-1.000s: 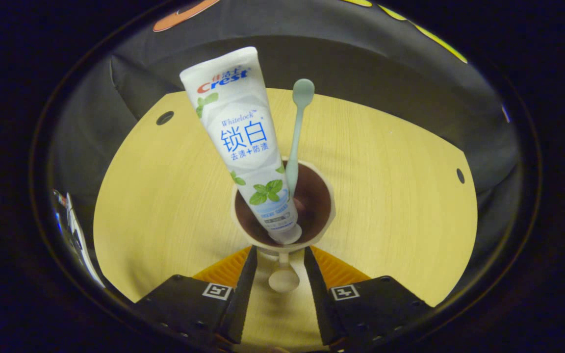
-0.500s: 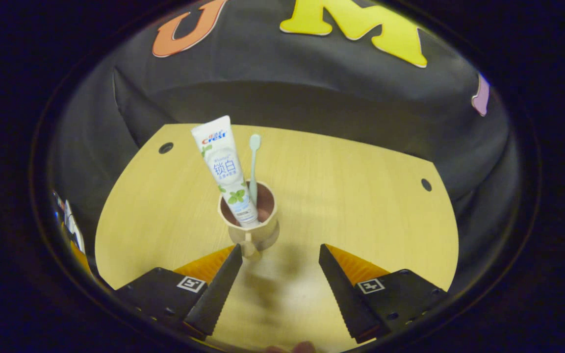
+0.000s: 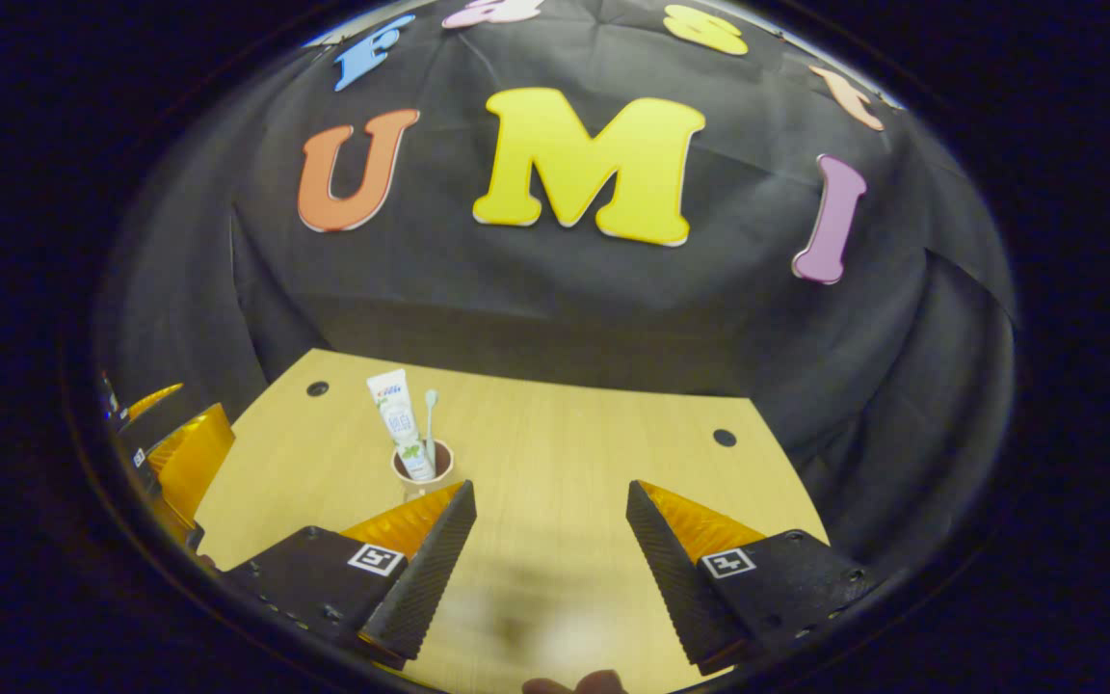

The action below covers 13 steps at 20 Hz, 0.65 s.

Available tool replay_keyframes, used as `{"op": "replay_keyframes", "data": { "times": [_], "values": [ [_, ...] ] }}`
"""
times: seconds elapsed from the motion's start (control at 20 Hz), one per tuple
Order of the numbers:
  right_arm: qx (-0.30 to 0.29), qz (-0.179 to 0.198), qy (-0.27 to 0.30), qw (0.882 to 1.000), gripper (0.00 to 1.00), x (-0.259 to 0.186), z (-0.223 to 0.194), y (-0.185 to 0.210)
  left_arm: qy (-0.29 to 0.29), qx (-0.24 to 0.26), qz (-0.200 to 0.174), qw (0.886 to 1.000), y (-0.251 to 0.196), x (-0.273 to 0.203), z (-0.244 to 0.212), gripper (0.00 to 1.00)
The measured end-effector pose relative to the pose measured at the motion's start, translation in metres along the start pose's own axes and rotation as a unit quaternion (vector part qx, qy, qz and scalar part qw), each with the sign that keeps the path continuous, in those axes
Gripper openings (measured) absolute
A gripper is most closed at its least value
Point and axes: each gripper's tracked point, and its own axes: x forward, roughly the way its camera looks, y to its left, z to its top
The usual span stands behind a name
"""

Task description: Put the toothbrush and toothpaste on the desktop into the cup, then pick up the cup and place it on the coaster on the desktop.

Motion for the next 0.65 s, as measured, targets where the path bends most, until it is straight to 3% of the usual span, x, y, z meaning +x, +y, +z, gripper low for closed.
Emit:
{"op": "replay_keyframes", "data": {
  "times": [0.3,0.65],
  "values": [
    [0.029,-0.020,-0.114,0.993,0.96,-0.061,0.032,-0.029,-0.029,0.006,-0.008,1.000,-0.029,-0.028,0.034,0.94],
    [0.040,-0.020,-0.133,0.990,0.99,-0.079,0.022,-0.040,-0.046,0.010,0.010,0.999,-0.036,-0.039,0.041,0.94]
  ]
}}
